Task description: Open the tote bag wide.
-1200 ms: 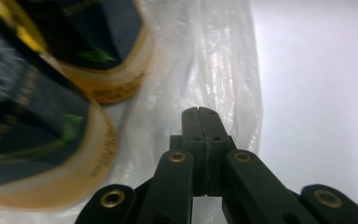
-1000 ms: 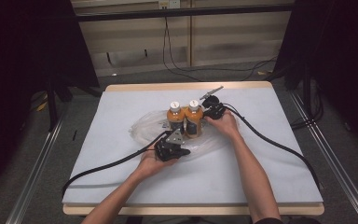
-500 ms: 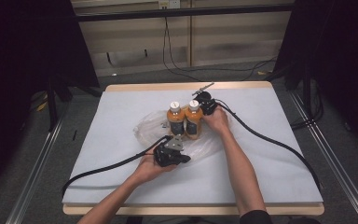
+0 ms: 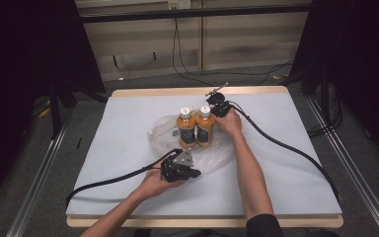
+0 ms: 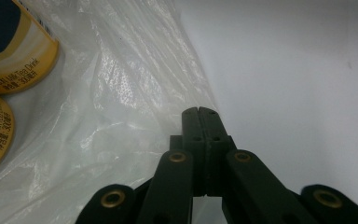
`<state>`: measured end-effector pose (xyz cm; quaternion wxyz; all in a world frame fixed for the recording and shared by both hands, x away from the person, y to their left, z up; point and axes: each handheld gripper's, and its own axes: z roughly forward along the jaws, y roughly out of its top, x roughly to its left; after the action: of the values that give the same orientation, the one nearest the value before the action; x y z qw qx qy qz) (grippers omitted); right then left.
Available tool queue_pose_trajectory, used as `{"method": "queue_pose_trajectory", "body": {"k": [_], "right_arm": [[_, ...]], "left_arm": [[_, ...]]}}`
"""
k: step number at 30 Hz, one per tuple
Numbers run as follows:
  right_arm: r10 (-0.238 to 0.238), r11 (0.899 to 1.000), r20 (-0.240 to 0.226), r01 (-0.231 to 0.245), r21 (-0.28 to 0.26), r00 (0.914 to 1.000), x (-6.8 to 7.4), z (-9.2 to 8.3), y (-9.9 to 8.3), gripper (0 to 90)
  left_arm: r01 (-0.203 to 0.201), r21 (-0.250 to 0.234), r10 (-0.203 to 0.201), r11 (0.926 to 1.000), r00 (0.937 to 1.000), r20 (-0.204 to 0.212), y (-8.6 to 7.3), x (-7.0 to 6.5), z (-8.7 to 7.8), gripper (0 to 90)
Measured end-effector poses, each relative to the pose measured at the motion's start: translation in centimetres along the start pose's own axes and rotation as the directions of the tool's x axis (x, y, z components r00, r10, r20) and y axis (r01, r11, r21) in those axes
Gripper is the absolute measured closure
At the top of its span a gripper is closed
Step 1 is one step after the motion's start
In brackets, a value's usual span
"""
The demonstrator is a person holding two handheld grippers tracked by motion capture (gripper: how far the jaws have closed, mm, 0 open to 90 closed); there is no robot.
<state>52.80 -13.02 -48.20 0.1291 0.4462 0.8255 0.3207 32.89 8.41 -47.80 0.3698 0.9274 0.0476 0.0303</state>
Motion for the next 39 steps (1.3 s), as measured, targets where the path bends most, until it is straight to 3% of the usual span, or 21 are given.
{"method": "queue_pose_trajectory", "body": {"k": [2, 3, 9, 12, 14, 17, 20, 26, 27, 28, 30, 36, 39], "right_arm": [[0.02, 1.0, 0.028, -0.02, 0.016, 0.9994, 0.0, 0.0, 0.2, 90.0], [0.027, 0.999, 0.029, -0.028, 0.018, 0.9992, 0.1, 0.0, 0.3, 90.0], [-0.014, 0.999, -0.032, 0.015, 0.037, 0.9994, 0.4, -0.7, 0.1, 90.0], [0.005, 1.0, -0.065, -0.005, -0.001, 0.9979, 0.4, -1.8, 0.1, 90.0], [-0.011, 1.0, -0.07, 0.01, -0.016, 0.9975, 0.3, -2.4, 0.0, 90.0], [-0.018, 0.998, -0.107, 0.012, -0.058, 0.9941, 0.6, -3.6, -0.1, 90.0], [-0.038, 0.998, -0.094, 0.033, -0.052, 0.9949, 1.0, -4.8, -0.1, 90.0], [-0.069, 0.993, -0.108, 0.058, -0.103, 0.9918, 1.1, -6.8, -0.7, 90.0], [-0.074, 0.992, -0.111, 0.061, -0.111, 0.9911, 1.1, -7.1, -0.9, 90.0], [-0.081, 0.991, -0.111, 0.068, -0.116, 0.9905, 1.1, -7.4, -1.1, 90.0], [-0.087, 0.989, -0.111, 0.073, -0.129, 0.99, 1.1, -8.1, -1.5, 90.0], [-0.109, 0.979, -0.12, 0.085, -0.187, 0.9868, 1.4, -10.5, -3.0, 90.0], [-0.118, 0.978, -0.102, 0.098, -0.186, 0.9877, 1.3, -11.1, -4.3, 90.0]], "left_arm": [[0.001, 0.019, -0.001, 0.9998, 1.0, -0.004, 0.1, 0.1, -0.1, 90.0], [0.007, -0.004, -0.007, 1.0, 1.0, -0.005, 0.0, 0.0, 0.0, 90.0], [0.033, -0.015, -0.033, 0.9994, 0.9995, 0.003, -0.1, 0.7, 0.1, 90.0], [0.05, -0.019, -0.05, 0.9986, 0.9987, -0.001, -0.1, 0.7, 0.1, 90.0], [0.057, -0.008, -0.057, 0.9983, 0.9984, -0.003, -0.1, 0.7, 0.0, 90.0], [0.069, -0.034, -0.069, 0.997, 0.9976, 0.004, -0.2, 0.9, 0.2, 90.0], [0.078, -0.032, -0.078, 0.9965, 0.9969, -0.007, -0.1, 1.2, 0.1, 90.0], [0.104, -0.083, -0.106, 0.9911, 0.9942, -0.017, 0.0, 1.6, -0.6, 89.7], [0.103, -0.072, -0.106, 0.992, 0.9939, -0.031, 0.0, 1.7, -0.9, 89.7], [0.111, -0.102, -0.115, 0.9885, 0.9929, -0.03, -0.1, 1.8, -1.0, 89.2], [0.111, -0.111, -0.116, 0.9877, 0.9922, -0.045, -0.1, 1.8, -1.4, 89.2], [0.128, -0.145, -0.14, 0.981, 0.9878, -0.07, -0.4, 2.5, -2.8, 90.0], [0.134, -0.17, -0.149, 0.9762, 0.9853, -0.083, -0.6, 2.9, -3.6, 89.6]]}}
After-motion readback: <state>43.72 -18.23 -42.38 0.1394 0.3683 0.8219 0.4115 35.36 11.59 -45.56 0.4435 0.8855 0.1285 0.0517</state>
